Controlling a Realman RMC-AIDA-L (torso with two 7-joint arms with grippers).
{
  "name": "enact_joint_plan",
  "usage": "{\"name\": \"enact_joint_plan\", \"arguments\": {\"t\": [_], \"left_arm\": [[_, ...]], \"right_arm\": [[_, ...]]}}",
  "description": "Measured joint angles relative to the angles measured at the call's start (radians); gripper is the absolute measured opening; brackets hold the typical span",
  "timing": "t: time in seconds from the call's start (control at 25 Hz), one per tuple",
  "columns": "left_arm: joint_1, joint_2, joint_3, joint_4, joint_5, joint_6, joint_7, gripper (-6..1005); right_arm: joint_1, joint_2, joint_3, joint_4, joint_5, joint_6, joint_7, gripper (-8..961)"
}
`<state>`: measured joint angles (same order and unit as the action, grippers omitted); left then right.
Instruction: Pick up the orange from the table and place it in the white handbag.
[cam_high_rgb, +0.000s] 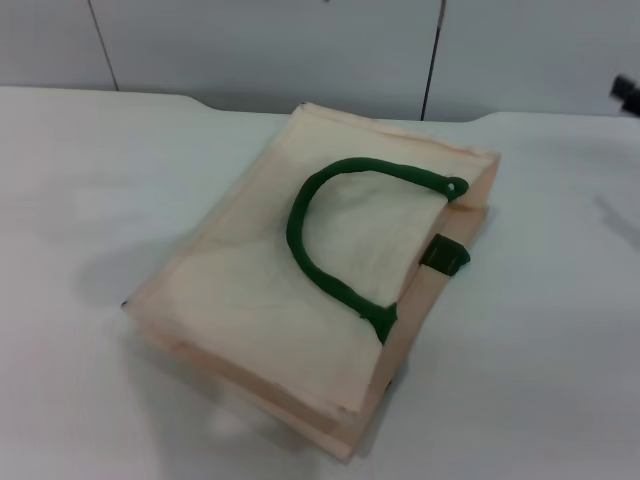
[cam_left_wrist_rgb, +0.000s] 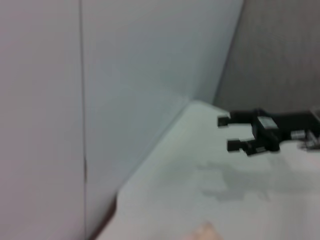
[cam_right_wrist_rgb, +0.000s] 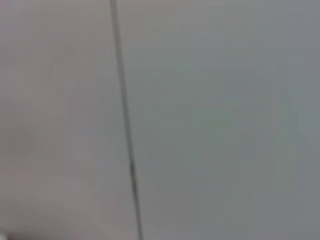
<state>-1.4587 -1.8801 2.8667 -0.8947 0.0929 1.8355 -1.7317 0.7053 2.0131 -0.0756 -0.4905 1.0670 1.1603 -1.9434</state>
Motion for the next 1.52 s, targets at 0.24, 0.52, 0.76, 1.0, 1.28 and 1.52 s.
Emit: {"name": "enact_joint_plan", "arguments": {"t": [0.24,0.52,0.76,1.0,1.28,1.52], "left_arm": [[0.152,-0.051,-0.001,-0.012,-0.277,-0.136,0.074,782],[0.332,-0.147,-0.003,0.047,-0.625,-0.355,0.324,903],[0.524,-0.151,-0.004,0.358,-0.988,-0.468,0.655,900],[0.617,-0.155,-0.007,0.627,-1.209,-0.606,0.988,897],[0.674,-0.156,-0.017,0.867,-1.422,-0.66,1.293,894],[0.71,-0.154,-0.017,0.955,-1.558,-0.653,1.418,892]], "right_arm": [[-0.012,0.005,0.024,0.105,0.166,-0.03,-0.169,882],[-0.03,0.01,0.04,0.266,0.434,-0.13,-0.493,882],[-0.04,0.011,0.077,0.378,0.589,-0.142,-0.703,883],[-0.04,0.012,0.078,0.426,0.609,-0.148,-0.764,883],[-0.034,0.014,0.077,0.435,0.608,-0.171,-0.767,884],[-0.033,0.015,0.079,0.442,0.611,-0.171,-0.767,884]]}}
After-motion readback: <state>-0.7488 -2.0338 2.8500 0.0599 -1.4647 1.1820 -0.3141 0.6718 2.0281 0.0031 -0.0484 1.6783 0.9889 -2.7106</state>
